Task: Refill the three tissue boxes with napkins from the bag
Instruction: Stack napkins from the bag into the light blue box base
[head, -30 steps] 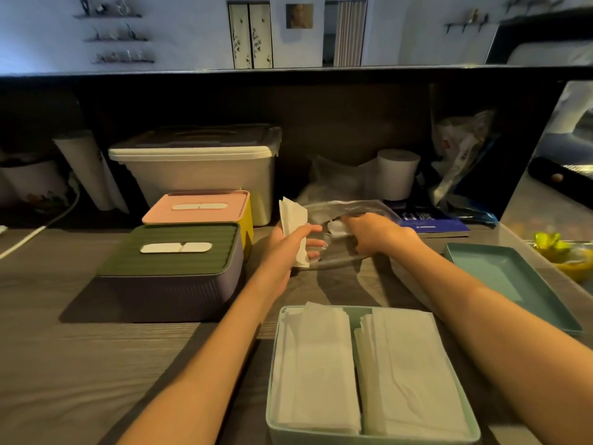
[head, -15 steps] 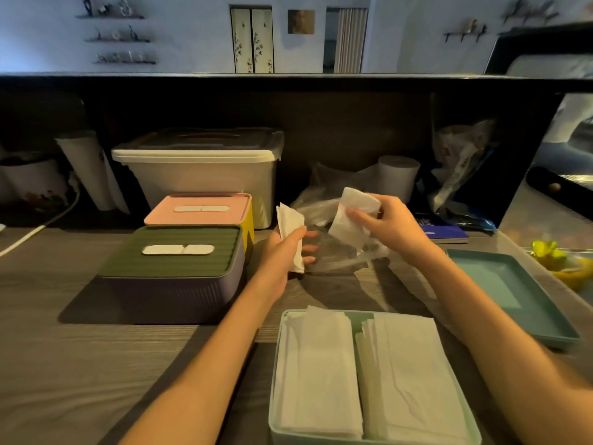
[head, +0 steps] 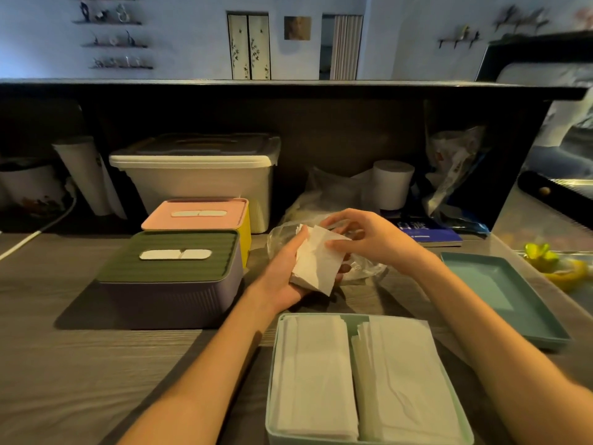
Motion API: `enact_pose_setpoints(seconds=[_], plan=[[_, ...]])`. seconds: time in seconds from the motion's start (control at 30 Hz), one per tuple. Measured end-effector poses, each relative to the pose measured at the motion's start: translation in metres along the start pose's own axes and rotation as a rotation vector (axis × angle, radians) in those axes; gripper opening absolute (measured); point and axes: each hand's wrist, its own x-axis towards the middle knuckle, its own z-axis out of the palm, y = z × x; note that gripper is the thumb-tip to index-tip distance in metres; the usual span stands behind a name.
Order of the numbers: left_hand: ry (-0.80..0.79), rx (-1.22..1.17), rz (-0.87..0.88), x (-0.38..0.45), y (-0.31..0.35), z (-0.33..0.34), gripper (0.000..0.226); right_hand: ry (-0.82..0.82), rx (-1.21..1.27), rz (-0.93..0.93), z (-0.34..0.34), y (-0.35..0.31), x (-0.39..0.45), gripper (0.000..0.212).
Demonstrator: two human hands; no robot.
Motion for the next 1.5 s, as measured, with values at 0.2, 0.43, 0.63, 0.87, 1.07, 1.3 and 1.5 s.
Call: enact_pose_setpoints(seconds=[0.2, 0.43, 0.63, 0.87, 1.07, 1.3, 1.5], plan=[[-0.142, 0.230, -0.011, -0.006, 0.000, -0.001, 0.042, 0.148, 0.027, -0.141, 0.006, 0.008, -0.001, 0.032], [-0.213, 0.367, 0.014, -0.011, 0.003, -0.004, 0.034, 0.113, 0.117, -0.083, 0.007, 0.022, -0.013, 0.038], [0.225, 0.794, 0.541, 0.018, -0.005, -0.018, 0.023, 0.267, 0.274, -0.008, 0.014, 0.042, -0.022, 0.019], [0.233, 1.039, 0.598, 0.023, -0.013, -0.025, 0.033, 0.212, 0.109, -0.128, 0.021, 0.056, -0.022, 0.039], [0.259, 1.129, 0.651, 0.005, 0.015, -0.007, 0.024, 0.248, 0.123, -0.117, 0.002, 0.044, -0.030, 0.021], [0.191, 1.031, 0.457, -0.067, 0.042, 0.050, 0.033, 0.053, 0.398, 0.010, -0.041, -0.011, -0.074, 0.022], [0.105, 0.951, 0.168, -0.122, 0.021, 0.079, 0.051, -0.033, 0.159, 0.114, -0.061, -0.035, -0.115, 0.021]])
